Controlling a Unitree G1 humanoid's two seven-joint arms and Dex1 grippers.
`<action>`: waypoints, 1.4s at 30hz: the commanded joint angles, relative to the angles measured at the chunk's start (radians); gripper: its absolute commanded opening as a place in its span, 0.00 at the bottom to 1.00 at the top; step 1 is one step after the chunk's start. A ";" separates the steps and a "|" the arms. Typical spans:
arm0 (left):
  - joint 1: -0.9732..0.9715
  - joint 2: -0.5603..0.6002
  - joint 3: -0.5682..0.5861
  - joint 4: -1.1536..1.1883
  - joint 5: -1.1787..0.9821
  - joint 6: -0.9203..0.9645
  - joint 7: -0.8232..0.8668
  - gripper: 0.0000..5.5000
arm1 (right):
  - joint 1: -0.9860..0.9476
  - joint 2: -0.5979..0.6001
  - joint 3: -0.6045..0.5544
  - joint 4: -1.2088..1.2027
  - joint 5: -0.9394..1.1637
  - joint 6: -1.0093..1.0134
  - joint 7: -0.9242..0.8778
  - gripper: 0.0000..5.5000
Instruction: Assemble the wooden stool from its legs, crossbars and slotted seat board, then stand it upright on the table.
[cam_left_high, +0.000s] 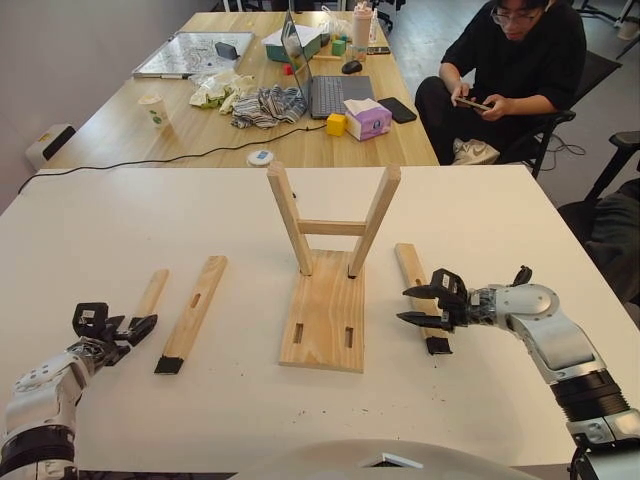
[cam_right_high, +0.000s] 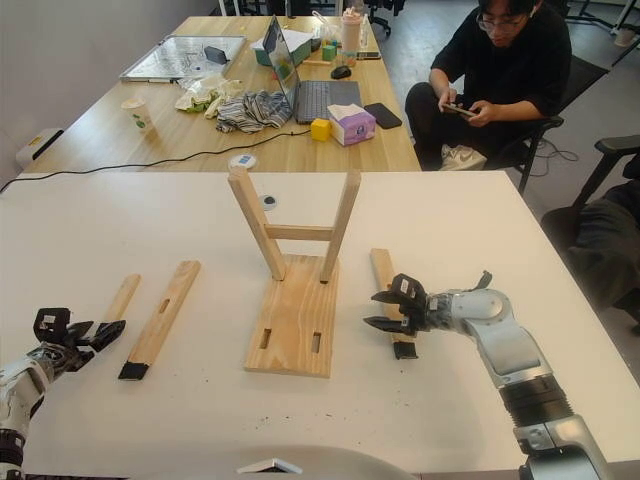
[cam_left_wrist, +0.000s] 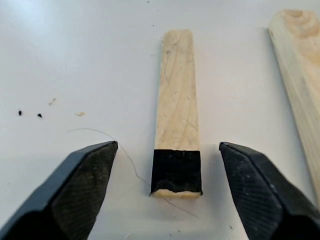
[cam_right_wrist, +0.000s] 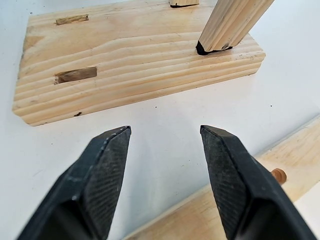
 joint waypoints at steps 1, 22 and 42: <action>0.030 -0.011 -0.027 0.014 0.023 0.016 -0.022 0.60 | -0.033 -0.005 0.014 0.016 -0.006 0.002 -0.001 0.48; -0.217 -0.071 0.072 -0.437 -0.054 -0.190 0.150 0.23 | -0.586 0.079 -0.453 0.353 0.159 0.003 -0.602 0.48; -0.476 -0.316 -0.309 -1.024 -0.018 -0.157 0.241 0.23 | -0.737 0.517 -0.426 -0.172 1.345 0.698 -1.195 0.48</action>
